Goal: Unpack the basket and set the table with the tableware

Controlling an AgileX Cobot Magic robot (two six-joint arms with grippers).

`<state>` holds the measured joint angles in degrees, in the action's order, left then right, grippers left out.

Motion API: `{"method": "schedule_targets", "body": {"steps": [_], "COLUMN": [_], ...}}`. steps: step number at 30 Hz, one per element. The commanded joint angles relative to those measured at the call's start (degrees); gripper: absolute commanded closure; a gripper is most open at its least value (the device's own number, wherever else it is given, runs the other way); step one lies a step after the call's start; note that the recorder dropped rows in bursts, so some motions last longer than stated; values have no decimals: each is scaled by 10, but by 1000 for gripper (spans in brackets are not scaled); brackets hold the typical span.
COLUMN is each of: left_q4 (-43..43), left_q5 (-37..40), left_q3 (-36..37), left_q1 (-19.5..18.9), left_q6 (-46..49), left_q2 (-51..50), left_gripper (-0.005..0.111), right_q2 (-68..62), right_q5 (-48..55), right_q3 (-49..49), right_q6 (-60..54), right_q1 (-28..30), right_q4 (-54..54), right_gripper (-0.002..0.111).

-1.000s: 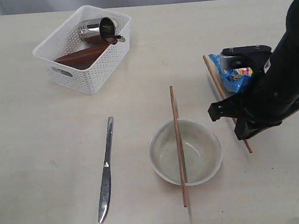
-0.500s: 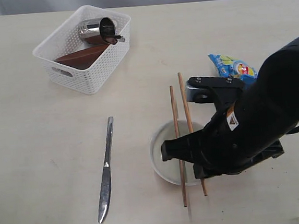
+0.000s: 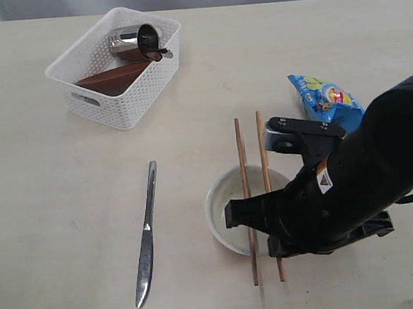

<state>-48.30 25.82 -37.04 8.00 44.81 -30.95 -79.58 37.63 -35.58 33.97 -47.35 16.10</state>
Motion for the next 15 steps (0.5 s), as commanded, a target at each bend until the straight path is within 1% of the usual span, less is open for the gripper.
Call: {"method": "schedule_targets", "body": {"steps": [1,15], "left_q4": [-5,-5], "left_q5": [-5,-5], "left_q3": [0,0], "left_q1": [0,0], "left_q6": [-2,-3], "left_q2": [3,3], "left_gripper": [107,107], "right_q2": [4,4], "right_q5": [-4,-19], "right_q3": [3,3], "right_q6": [-17,-15], "right_q1": [-2,-2], "right_q4": [4,4], "right_gripper": [109,109]}}
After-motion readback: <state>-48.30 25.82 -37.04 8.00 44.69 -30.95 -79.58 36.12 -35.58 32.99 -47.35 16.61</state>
